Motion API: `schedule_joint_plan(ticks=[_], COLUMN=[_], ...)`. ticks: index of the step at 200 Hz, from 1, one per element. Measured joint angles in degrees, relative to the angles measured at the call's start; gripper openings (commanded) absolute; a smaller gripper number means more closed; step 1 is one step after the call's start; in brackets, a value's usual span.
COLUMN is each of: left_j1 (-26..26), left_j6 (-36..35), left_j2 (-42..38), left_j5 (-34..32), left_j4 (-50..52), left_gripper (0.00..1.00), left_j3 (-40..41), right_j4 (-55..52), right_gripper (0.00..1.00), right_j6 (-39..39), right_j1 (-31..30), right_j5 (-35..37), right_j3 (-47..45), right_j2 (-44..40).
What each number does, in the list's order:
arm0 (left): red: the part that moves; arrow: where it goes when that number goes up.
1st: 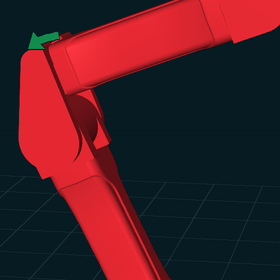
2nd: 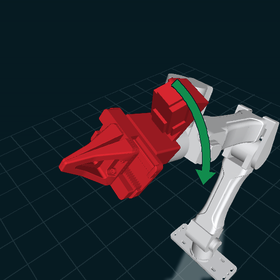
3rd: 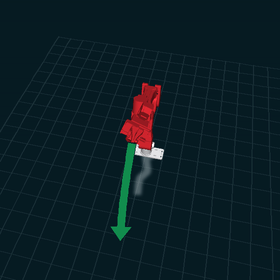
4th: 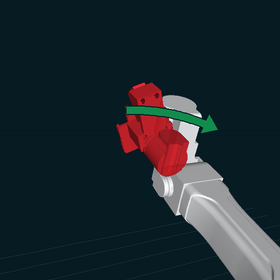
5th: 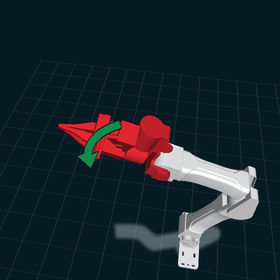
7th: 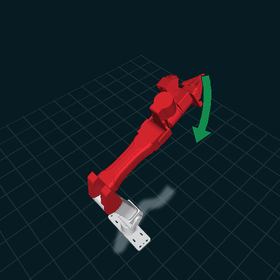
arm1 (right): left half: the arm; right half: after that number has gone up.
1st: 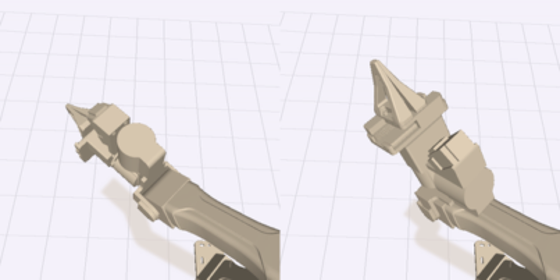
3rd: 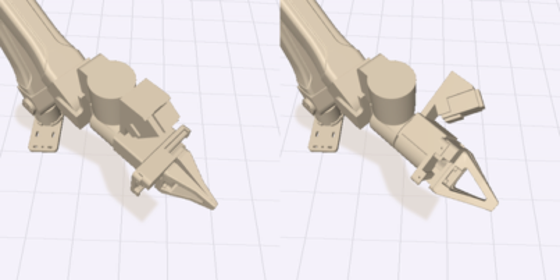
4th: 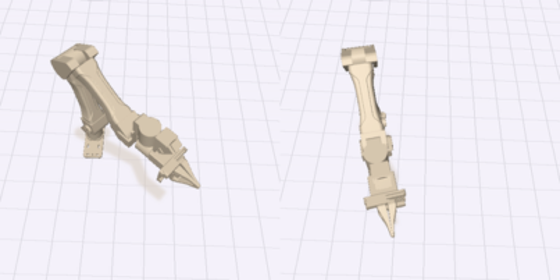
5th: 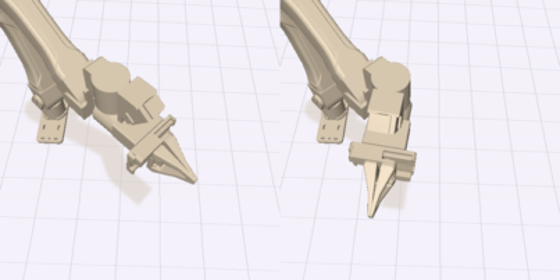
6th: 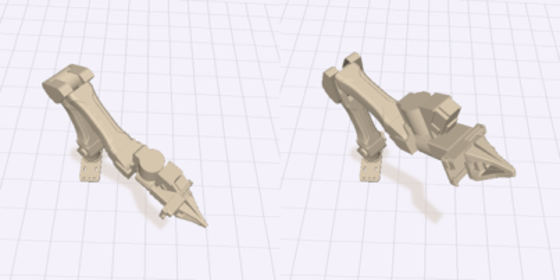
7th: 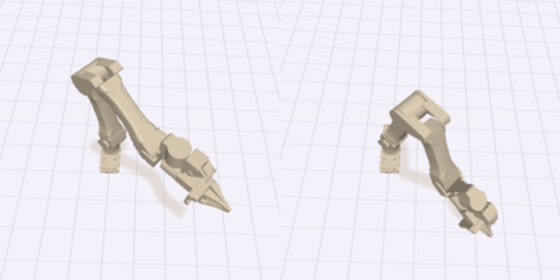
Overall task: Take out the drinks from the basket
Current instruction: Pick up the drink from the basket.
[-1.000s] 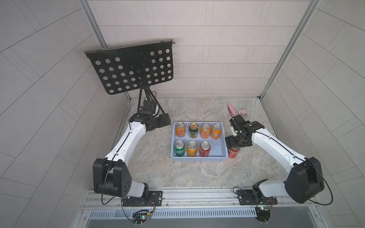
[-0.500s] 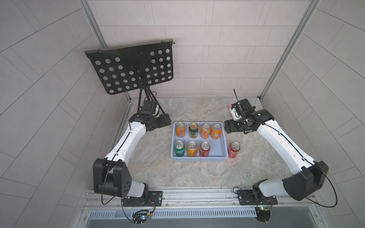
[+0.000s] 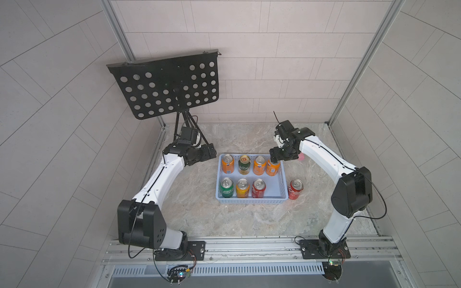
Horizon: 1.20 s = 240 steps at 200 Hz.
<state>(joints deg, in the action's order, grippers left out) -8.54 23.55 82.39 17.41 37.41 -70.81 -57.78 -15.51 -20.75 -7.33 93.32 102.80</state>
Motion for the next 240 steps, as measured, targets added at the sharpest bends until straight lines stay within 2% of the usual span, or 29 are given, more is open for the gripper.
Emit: schedule_joint_plan(ticks=[116, 240], left_j1=[0.0, 0.0], left_j6=[0.0, 0.0], left_j2=[0.6, 0.6], left_j5=[0.6, 0.6], left_j4=[0.2, 0.2], left_gripper=[1.00, 1.00], left_j3=[0.0, 0.0], right_j4=[0.8, 1.3], right_gripper=[0.81, 0.79], right_j6=[-0.2, -0.4], right_j1=[-2.1, -2.1], right_j5=[2.9, 3.0], right_j3=[2.5, 2.7], right_j2=[7.1, 9.4])
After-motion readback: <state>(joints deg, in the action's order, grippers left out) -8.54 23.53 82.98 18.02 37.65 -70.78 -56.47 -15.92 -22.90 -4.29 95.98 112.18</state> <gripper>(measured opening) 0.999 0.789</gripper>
